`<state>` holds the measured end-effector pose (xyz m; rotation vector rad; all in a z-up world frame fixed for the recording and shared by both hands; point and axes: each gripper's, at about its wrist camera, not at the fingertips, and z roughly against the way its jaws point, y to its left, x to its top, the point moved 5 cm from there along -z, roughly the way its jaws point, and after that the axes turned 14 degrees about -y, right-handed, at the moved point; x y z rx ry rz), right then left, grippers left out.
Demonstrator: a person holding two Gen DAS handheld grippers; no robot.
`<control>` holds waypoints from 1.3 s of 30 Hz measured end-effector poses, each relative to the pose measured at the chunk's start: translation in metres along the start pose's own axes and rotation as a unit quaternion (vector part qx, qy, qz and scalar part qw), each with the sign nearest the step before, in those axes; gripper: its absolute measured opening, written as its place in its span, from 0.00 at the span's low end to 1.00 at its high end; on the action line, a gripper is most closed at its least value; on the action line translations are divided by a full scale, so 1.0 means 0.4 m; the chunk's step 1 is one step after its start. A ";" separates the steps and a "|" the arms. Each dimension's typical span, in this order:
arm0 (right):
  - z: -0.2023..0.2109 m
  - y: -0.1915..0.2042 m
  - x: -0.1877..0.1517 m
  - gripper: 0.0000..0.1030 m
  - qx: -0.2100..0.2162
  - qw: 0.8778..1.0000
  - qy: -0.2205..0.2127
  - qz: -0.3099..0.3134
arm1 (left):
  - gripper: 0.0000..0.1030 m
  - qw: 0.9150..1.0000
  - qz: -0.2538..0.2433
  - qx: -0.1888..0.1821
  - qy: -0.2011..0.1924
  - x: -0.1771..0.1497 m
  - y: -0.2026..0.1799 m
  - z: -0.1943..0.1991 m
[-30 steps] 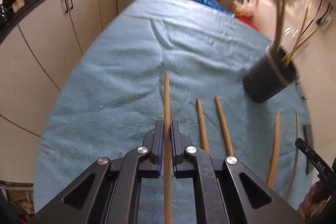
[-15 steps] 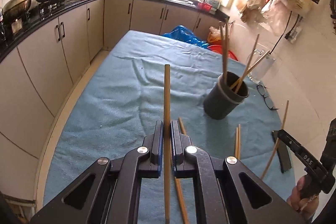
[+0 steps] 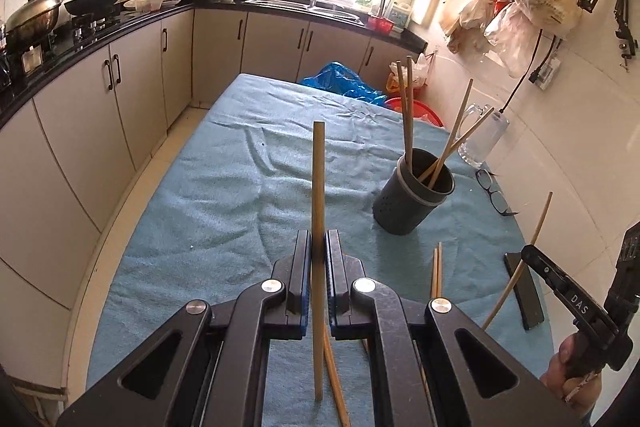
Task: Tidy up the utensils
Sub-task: 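Lift the gripped chopstick upright with the left tool toward the holder cup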
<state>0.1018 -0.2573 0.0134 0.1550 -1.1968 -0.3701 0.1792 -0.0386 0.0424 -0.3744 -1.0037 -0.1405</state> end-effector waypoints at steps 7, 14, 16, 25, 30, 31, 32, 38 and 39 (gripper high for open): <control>0.010 0.000 0.009 0.08 0.001 1.000 -0.009 0.000 | 0.06 1.000 -0.002 -0.002 -0.007 0.007 -0.009 0.012; 0.018 -0.006 0.013 0.08 0.000 1.000 -0.016 -0.002 | 0.06 1.000 -0.003 -0.001 -0.013 0.014 -0.013 0.023; 0.020 -0.007 0.014 0.08 0.000 1.000 -0.017 -0.002 | 0.06 1.000 -0.003 -0.001 -0.015 0.016 -0.014 0.026; 0.026 -0.008 0.019 0.08 -0.001 1.000 -0.022 -0.004 | 0.06 1.000 -0.006 -0.003 -0.024 0.034 -0.019 0.040; 0.031 -0.007 0.021 0.08 -0.002 1.000 -0.024 -0.004 | 0.06 0.999 -0.012 -0.006 -0.032 0.051 -0.031 0.048; 0.033 -0.007 0.021 0.08 -0.002 1.000 -0.024 -0.005 | 0.06 0.999 -0.013 -0.007 -0.033 0.053 -0.034 0.050; 0.031 -0.007 0.021 0.08 -0.002 1.000 -0.024 -0.004 | 0.06 0.999 -0.015 -0.008 -0.033 0.055 -0.037 0.051; 0.038 -0.007 0.029 0.08 -0.002 1.000 -0.028 -0.005 | 0.06 0.999 -0.021 -0.015 -0.033 0.064 -0.055 0.053; 0.039 -0.007 0.031 0.08 -0.002 1.000 -0.029 -0.006 | 0.06 0.999 -0.023 -0.017 -0.033 0.067 -0.059 0.053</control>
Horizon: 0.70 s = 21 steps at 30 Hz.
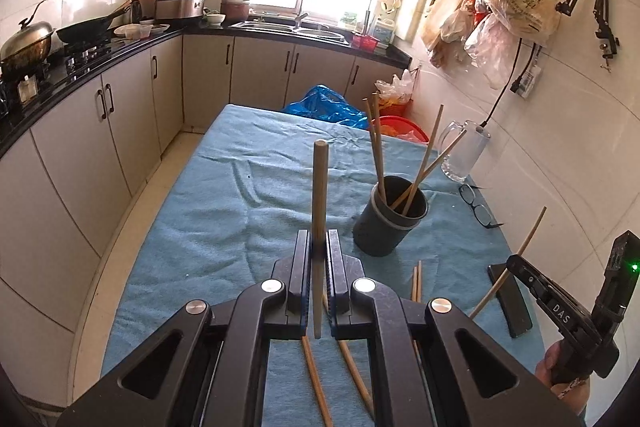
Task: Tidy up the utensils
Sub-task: 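Lift the gripped chopstick upright with the left tool toward the holder cup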
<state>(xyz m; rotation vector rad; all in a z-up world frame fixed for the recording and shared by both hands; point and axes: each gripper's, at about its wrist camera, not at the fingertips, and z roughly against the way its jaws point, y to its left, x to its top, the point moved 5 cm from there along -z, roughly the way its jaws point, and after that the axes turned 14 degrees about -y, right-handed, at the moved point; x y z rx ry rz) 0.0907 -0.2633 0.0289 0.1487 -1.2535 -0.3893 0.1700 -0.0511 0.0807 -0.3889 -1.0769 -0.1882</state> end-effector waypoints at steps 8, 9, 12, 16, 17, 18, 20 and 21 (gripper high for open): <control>0.007 -0.002 0.012 0.08 0.003 1.000 -0.005 -0.004 | 0.06 1.000 -0.012 -0.011 -0.004 0.016 -0.038 -0.001; 0.009 -0.002 0.014 0.08 0.003 1.000 -0.006 -0.004 | 0.06 1.000 -0.013 -0.012 -0.004 0.017 -0.043 -0.002; 0.012 -0.001 0.019 0.08 0.005 1.000 -0.009 -0.004 | 0.06 1.000 -0.015 -0.015 -0.002 0.018 -0.054 -0.004; 0.017 -0.002 0.029 0.08 0.006 1.000 -0.014 -0.004 | 0.06 1.000 -0.015 -0.019 0.000 0.020 -0.063 -0.006; 0.017 -0.003 0.031 0.08 0.006 1.000 -0.014 -0.004 | 0.06 1.000 -0.015 -0.021 0.001 0.022 -0.066 -0.007; 0.018 -0.003 0.034 0.08 0.007 1.000 -0.014 -0.004 | 0.06 1.000 -0.015 -0.022 0.001 0.022 -0.069 -0.007; 0.018 -0.002 0.038 0.08 0.008 1.000 -0.014 -0.003 | 0.06 1.000 -0.016 -0.023 0.002 0.025 -0.073 -0.010; 0.019 -0.002 0.042 0.08 0.008 1.000 -0.015 -0.003 | 0.06 1.000 -0.016 -0.023 0.001 0.026 -0.071 -0.011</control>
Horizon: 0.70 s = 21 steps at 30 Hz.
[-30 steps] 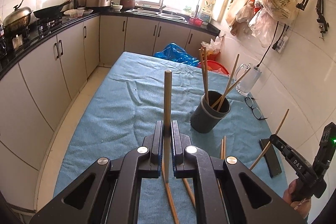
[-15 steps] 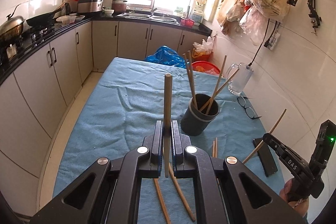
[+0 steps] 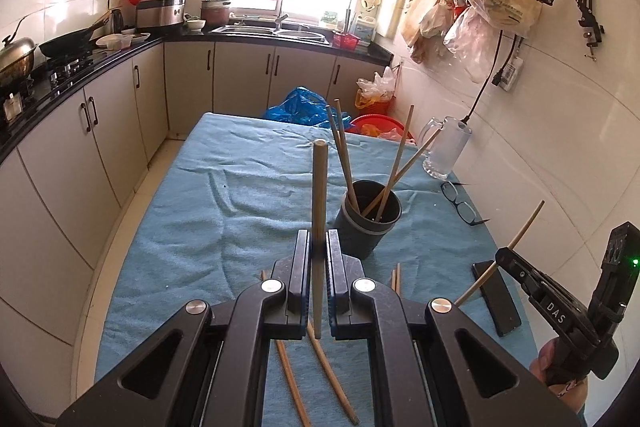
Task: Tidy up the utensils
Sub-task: 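Lift the gripped chopstick upright with the left tool toward the holder cup, then lower the chopstick into the grey holder cup and open the left tool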
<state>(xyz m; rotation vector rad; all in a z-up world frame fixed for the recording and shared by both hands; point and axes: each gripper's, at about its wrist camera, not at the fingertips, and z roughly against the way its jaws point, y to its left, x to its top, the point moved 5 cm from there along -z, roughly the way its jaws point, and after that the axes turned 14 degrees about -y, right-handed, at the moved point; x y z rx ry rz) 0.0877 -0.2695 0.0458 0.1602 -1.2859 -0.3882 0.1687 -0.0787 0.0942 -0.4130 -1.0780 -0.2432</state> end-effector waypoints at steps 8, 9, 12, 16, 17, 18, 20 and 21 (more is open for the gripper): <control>-0.001 0.001 0.030 0.08 0.003 1.000 -0.005 -0.002 | 0.06 1.000 0.001 -0.006 0.002 0.009 -0.003 -0.011; -0.002 0.003 0.032 0.08 0.004 1.000 -0.005 -0.002 | 0.06 1.000 0.000 -0.007 0.001 0.011 -0.005 -0.011; -0.007 0.015 0.035 0.08 0.008 1.000 -0.003 0.004 | 0.06 1.000 -0.001 -0.008 0.001 0.014 -0.009 -0.016; -0.013 0.020 0.040 0.08 0.015 1.000 0.001 0.003 | 0.06 1.000 -0.006 -0.009 0.005 0.018 -0.019 -0.027; -0.014 0.021 0.042 0.08 0.016 1.000 0.001 0.002 | 0.06 1.000 -0.007 -0.009 0.005 0.019 -0.021 -0.029; -0.016 0.021 0.045 0.08 0.017 1.000 0.001 0.002 | 0.06 1.000 -0.009 -0.010 0.005 0.022 -0.024 -0.030; -0.017 0.021 0.051 0.08 0.019 1.000 0.000 0.001 | 0.06 1.000 -0.010 -0.010 0.004 0.025 -0.027 -0.031; -0.020 0.019 0.057 0.08 0.021 1.000 0.000 0.001 | 0.06 1.000 -0.010 -0.012 0.004 0.027 -0.029 -0.031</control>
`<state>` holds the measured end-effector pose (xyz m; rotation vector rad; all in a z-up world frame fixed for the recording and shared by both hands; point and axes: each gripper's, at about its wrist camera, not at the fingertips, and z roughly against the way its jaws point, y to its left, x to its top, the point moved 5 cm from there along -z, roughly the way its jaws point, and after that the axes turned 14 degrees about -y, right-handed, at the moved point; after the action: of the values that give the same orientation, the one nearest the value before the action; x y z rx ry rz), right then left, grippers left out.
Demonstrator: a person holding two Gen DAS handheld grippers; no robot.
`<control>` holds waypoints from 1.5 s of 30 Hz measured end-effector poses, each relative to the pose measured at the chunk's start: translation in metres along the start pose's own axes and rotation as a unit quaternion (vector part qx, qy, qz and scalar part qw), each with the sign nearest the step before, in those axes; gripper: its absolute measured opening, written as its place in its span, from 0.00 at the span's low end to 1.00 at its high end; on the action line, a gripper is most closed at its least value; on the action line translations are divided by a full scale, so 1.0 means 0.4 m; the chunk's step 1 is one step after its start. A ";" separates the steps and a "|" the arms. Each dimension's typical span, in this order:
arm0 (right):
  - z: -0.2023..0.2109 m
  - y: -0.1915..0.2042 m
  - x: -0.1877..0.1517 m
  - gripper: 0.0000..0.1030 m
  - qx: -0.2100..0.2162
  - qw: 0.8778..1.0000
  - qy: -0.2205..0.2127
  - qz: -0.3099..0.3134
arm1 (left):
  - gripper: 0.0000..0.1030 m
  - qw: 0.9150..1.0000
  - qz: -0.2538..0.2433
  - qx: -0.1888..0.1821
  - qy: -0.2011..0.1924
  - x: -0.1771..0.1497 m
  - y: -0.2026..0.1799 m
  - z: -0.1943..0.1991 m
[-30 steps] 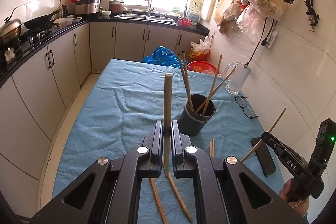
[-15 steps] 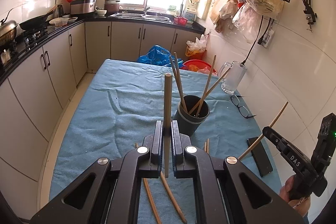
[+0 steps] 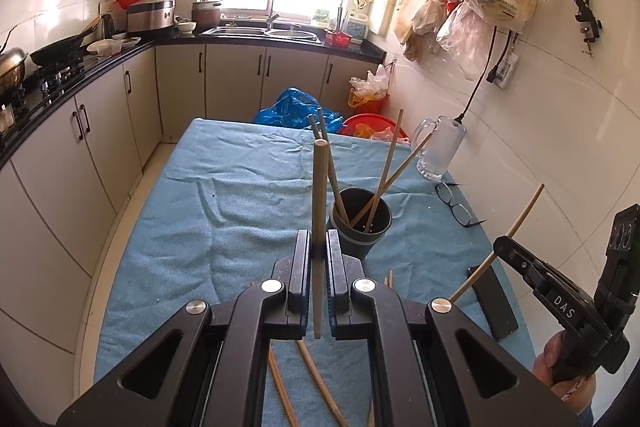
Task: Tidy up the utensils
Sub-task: 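Lower the chopstick into the grey holder cup and open the left tool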
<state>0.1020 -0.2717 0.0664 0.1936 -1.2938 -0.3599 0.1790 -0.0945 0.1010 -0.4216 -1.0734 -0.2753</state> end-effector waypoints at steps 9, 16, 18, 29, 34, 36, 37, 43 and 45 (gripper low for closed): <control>-0.002 0.011 0.043 0.08 0.009 1.000 -0.011 0.008 | 0.06 1.000 -0.007 0.001 -0.005 0.023 -0.014 -0.003; -0.010 0.016 0.070 0.08 0.019 1.000 -0.011 0.004 | 0.06 1.000 -0.014 0.001 -0.014 0.051 -0.026 0.002; -0.012 0.017 0.080 0.08 0.019 1.000 -0.012 0.003 | 0.06 1.000 -0.014 0.000 -0.015 0.063 -0.029 0.000; -0.026 0.036 0.166 0.08 0.017 0.999 -0.040 0.007 | 0.06 0.999 -0.011 -0.005 -0.034 0.155 -0.041 -0.010; -0.044 0.047 0.202 0.08 0.017 0.999 -0.049 0.004 | 0.06 0.999 -0.011 -0.006 -0.045 0.202 -0.051 -0.025; -0.051 0.052 0.216 0.08 0.017 0.998 -0.055 0.003 | 0.06 0.999 -0.009 -0.007 -0.049 0.220 -0.055 -0.034; -0.056 0.054 0.224 0.08 0.017 0.998 -0.057 0.003 | 0.06 0.999 -0.008 -0.009 -0.049 0.229 -0.059 -0.041; -0.102 0.059 0.266 0.08 0.013 0.998 -0.068 -0.006 | 0.06 0.998 -0.003 -0.014 -0.065 0.283 -0.077 -0.083; -0.117 0.060 0.278 0.08 0.010 0.997 -0.071 -0.009 | 0.06 0.998 0.004 -0.017 -0.064 0.292 -0.077 -0.100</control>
<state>0.1760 -0.2931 0.1624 0.1991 -1.4374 -0.3821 0.2508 -0.1420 0.1948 -0.4790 -1.1926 -0.2639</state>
